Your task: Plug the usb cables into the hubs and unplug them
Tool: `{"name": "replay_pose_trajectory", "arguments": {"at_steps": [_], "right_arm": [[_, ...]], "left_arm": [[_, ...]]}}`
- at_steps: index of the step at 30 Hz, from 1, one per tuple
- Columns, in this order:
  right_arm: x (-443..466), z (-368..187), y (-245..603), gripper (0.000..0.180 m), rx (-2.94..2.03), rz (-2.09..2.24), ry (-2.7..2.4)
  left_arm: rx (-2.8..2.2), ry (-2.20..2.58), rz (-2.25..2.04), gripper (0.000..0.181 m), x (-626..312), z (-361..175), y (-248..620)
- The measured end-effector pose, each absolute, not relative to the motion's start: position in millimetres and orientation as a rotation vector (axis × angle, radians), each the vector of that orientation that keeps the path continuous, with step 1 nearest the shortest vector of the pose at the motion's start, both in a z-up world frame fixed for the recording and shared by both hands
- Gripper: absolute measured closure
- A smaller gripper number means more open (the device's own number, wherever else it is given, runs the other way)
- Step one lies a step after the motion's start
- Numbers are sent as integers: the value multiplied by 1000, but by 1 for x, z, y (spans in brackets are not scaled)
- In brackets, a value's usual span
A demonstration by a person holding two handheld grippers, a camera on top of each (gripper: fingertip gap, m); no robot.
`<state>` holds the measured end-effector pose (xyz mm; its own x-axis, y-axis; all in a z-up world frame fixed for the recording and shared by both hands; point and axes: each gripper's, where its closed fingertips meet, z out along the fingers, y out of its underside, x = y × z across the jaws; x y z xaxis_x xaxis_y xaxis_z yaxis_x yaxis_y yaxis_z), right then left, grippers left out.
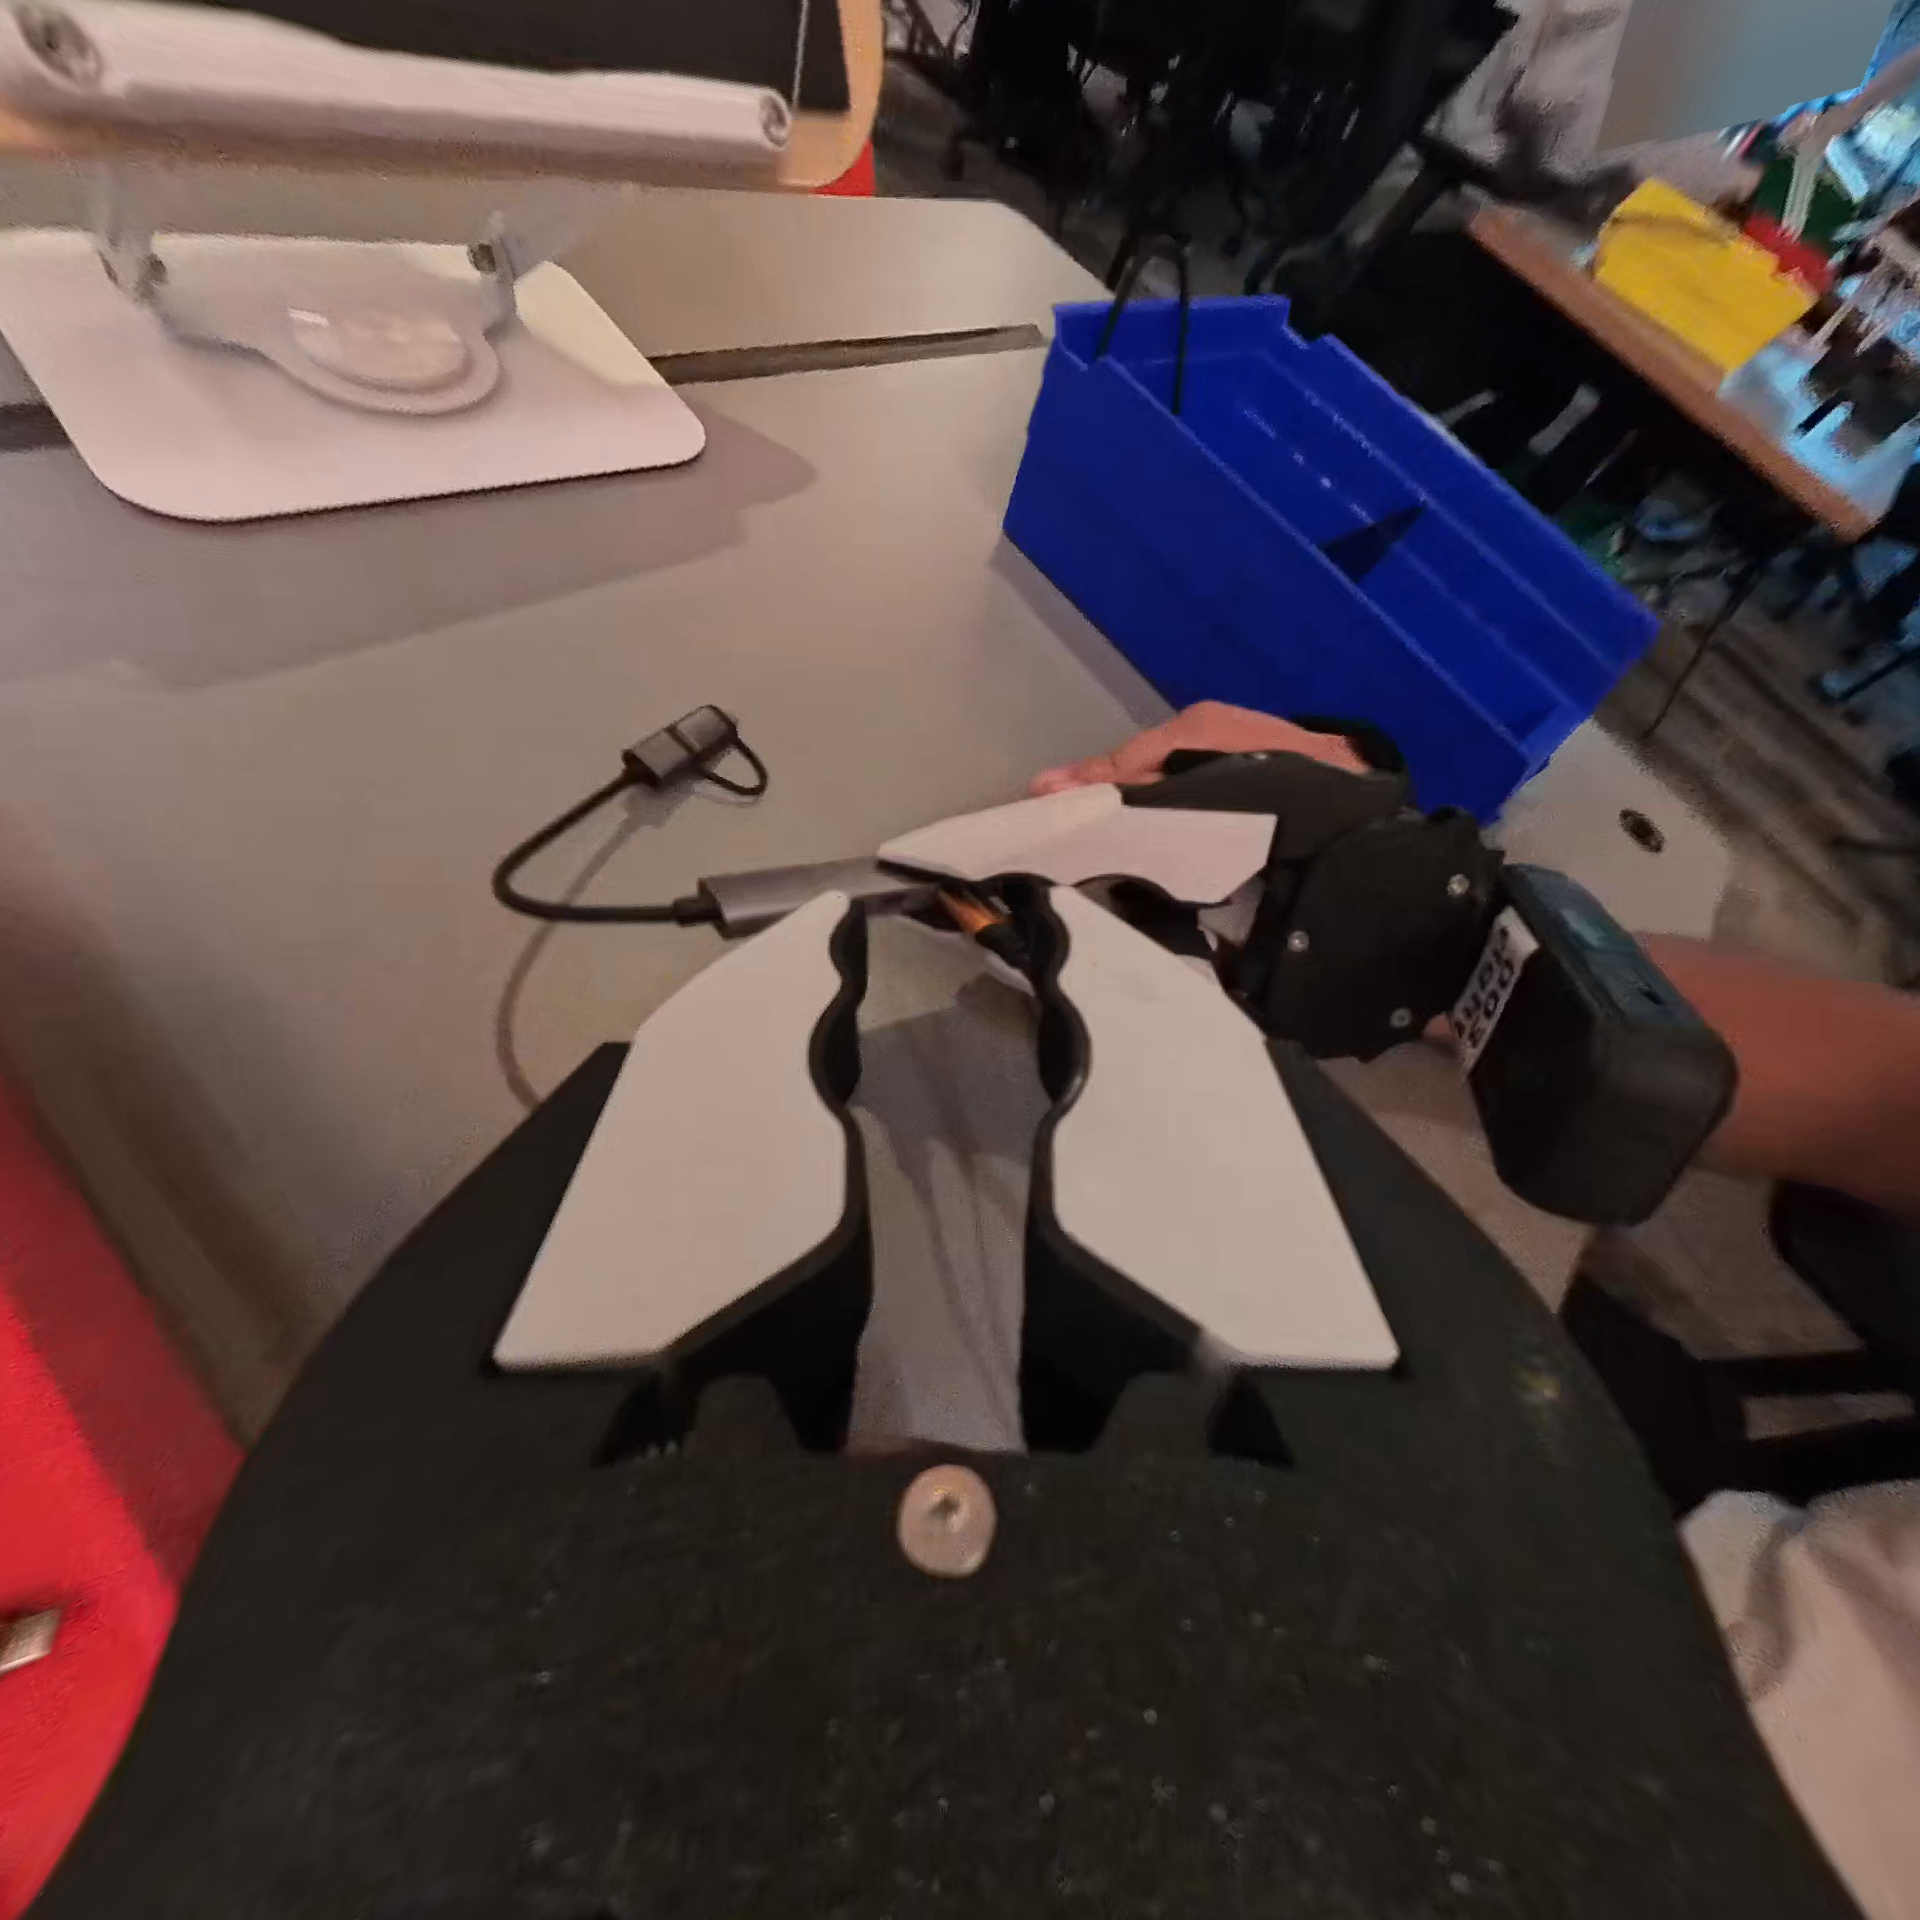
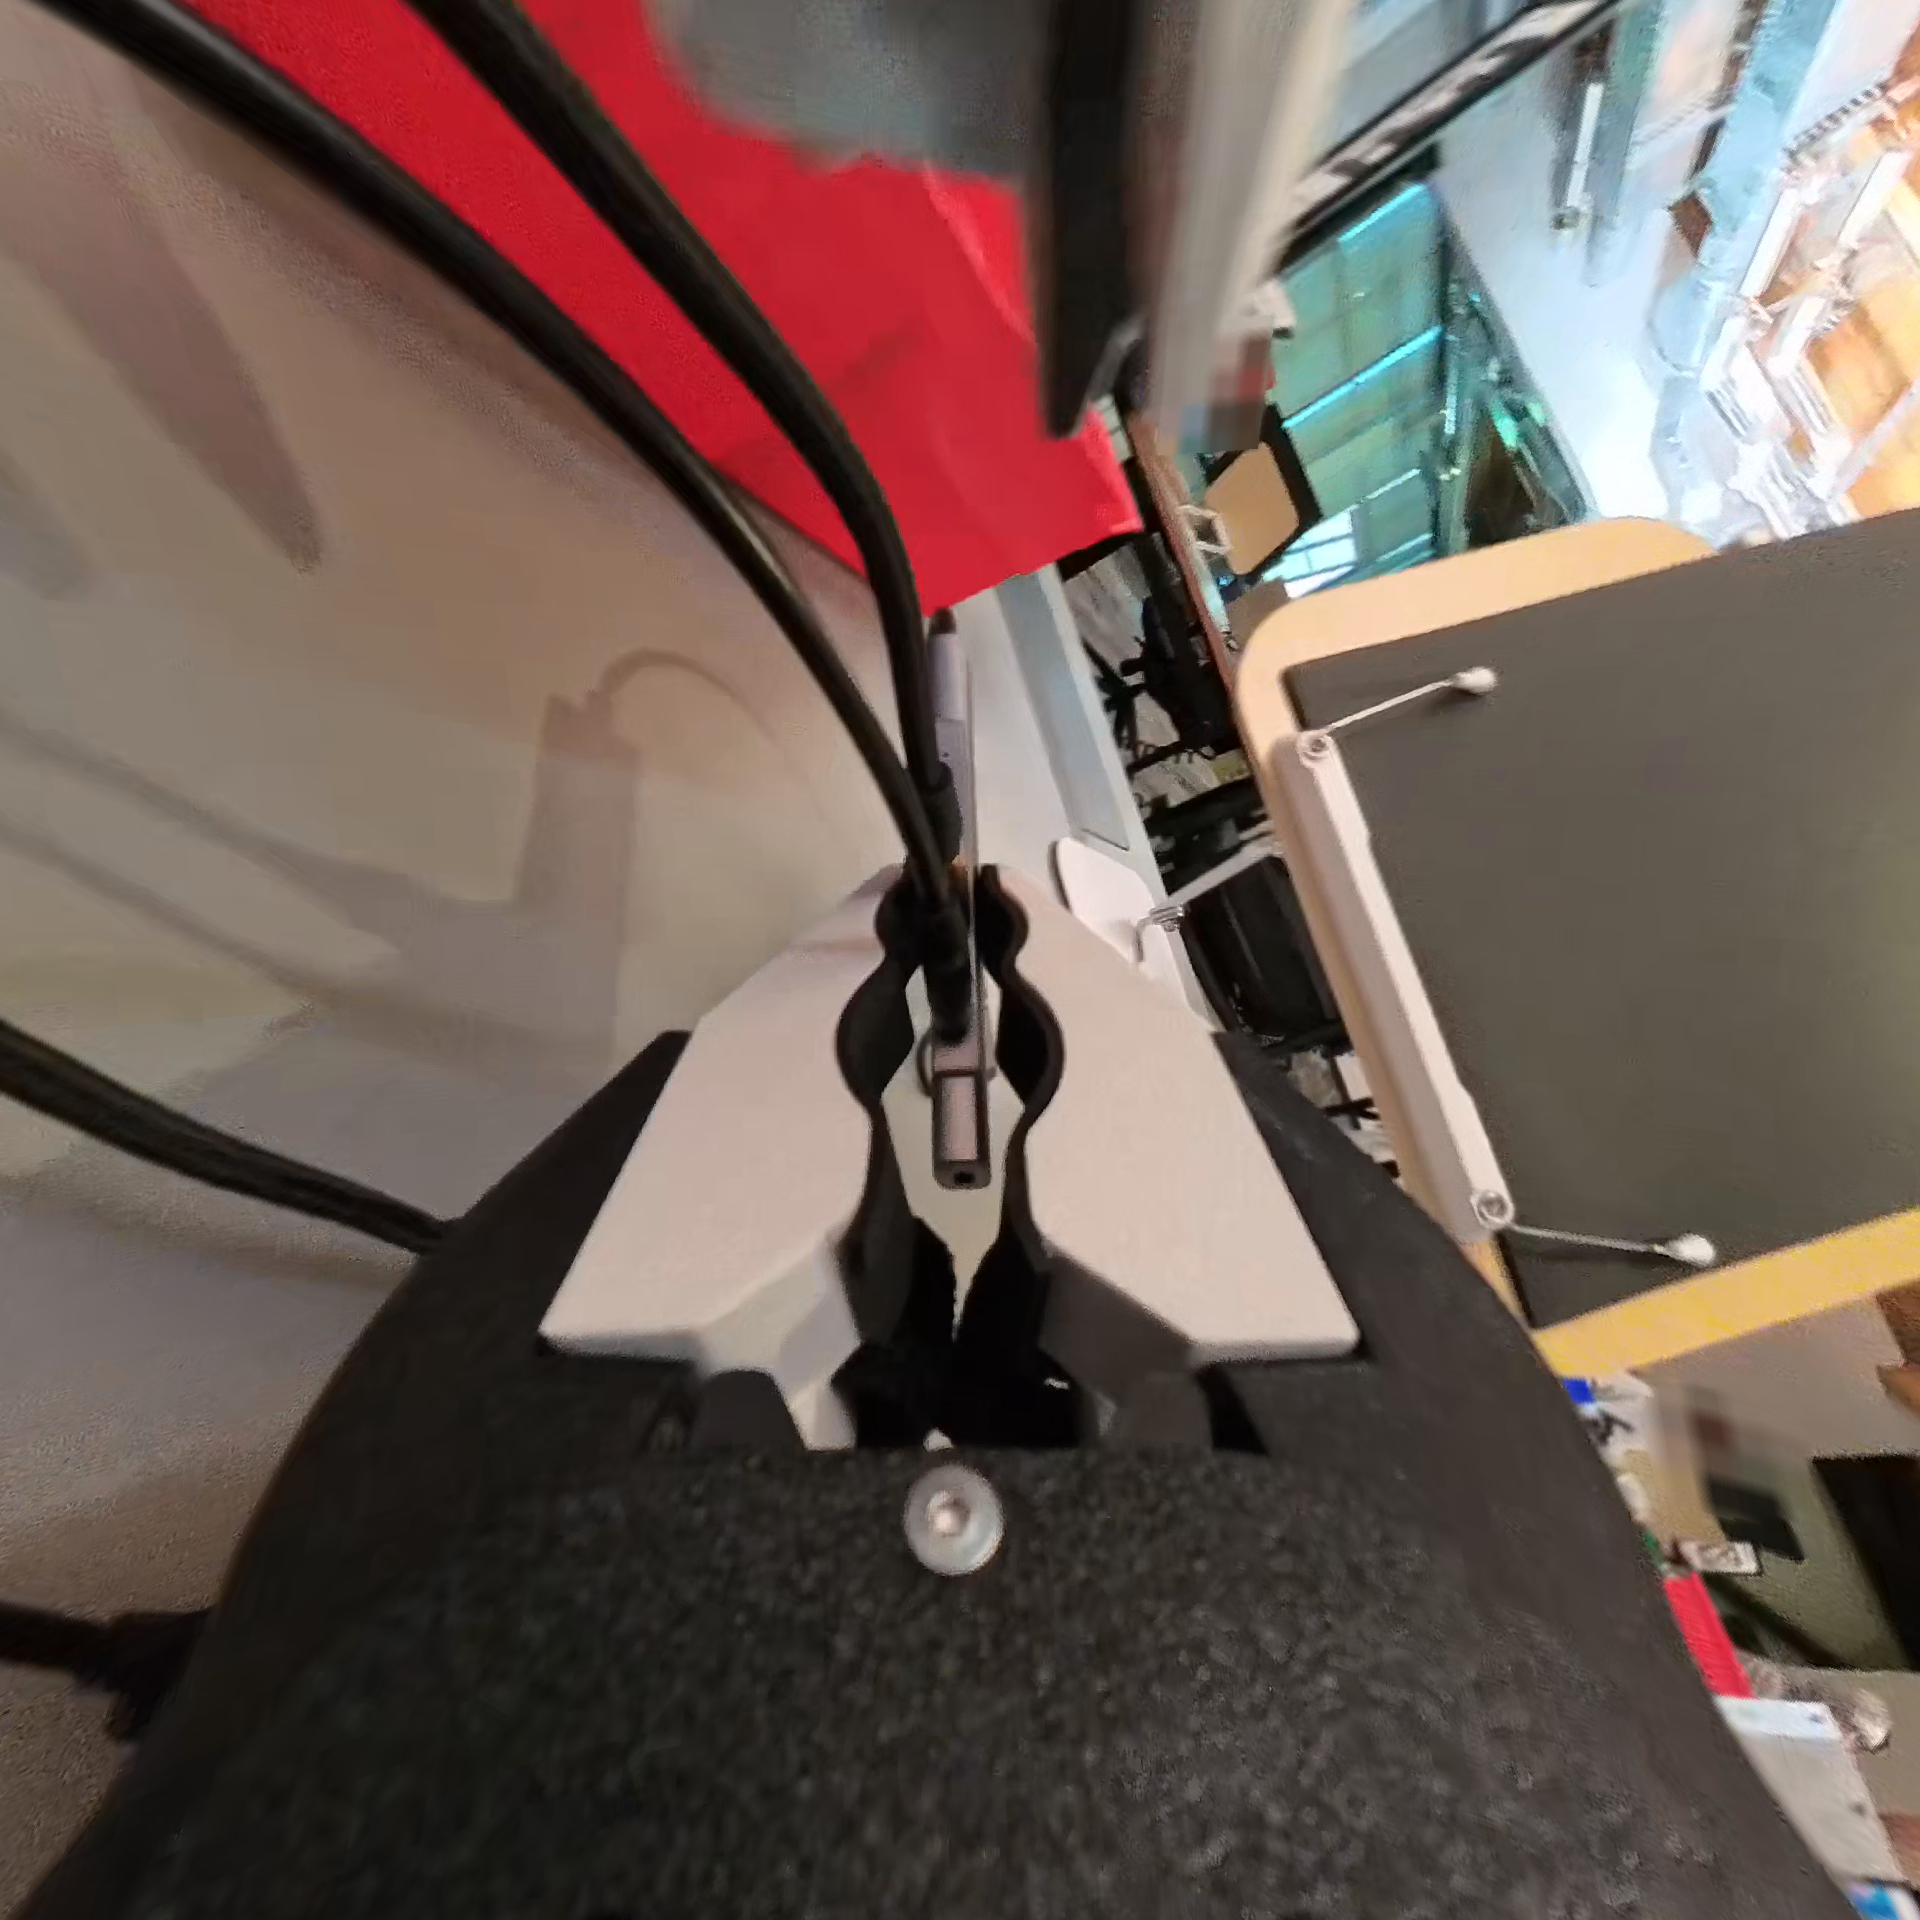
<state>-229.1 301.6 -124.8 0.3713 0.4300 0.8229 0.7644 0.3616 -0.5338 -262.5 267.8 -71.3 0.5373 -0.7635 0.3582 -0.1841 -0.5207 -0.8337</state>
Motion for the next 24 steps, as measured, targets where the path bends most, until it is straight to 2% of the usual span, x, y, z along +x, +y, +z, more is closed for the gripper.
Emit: {"name": "replay_pose_trajectory", "arguments": {"at_steps": [2, 4, 8, 10, 13, 24], "right_arm": [[-228, -111, 299, 171, -1242, -272, -1185], [-229, -100, 293, 172, -1215, -240, -1144], [-236, -83, 281, 171, -1163, -184, -1098], [-238, -79, 275, 172, -1171, -109, -1071], [-239, -72, 271, 171, -1198, 0, -1024], [-237, -53, 259, 167, -1120, 72, -982]], "left_arm": [[-2038, 654, -1082, 149, -257, -81, 270], [-2025, 543, -1201, 136, -248, -86, 274], [-1897, 333, -1501, 129, -235, -77, 280], [-1780, 227, -1659, 136, -237, -65, 281], [-1663, 196, -1755, 157, -239, -57, 279], [-1606, 197, -1932, 157, -246, -36, 271]]}}
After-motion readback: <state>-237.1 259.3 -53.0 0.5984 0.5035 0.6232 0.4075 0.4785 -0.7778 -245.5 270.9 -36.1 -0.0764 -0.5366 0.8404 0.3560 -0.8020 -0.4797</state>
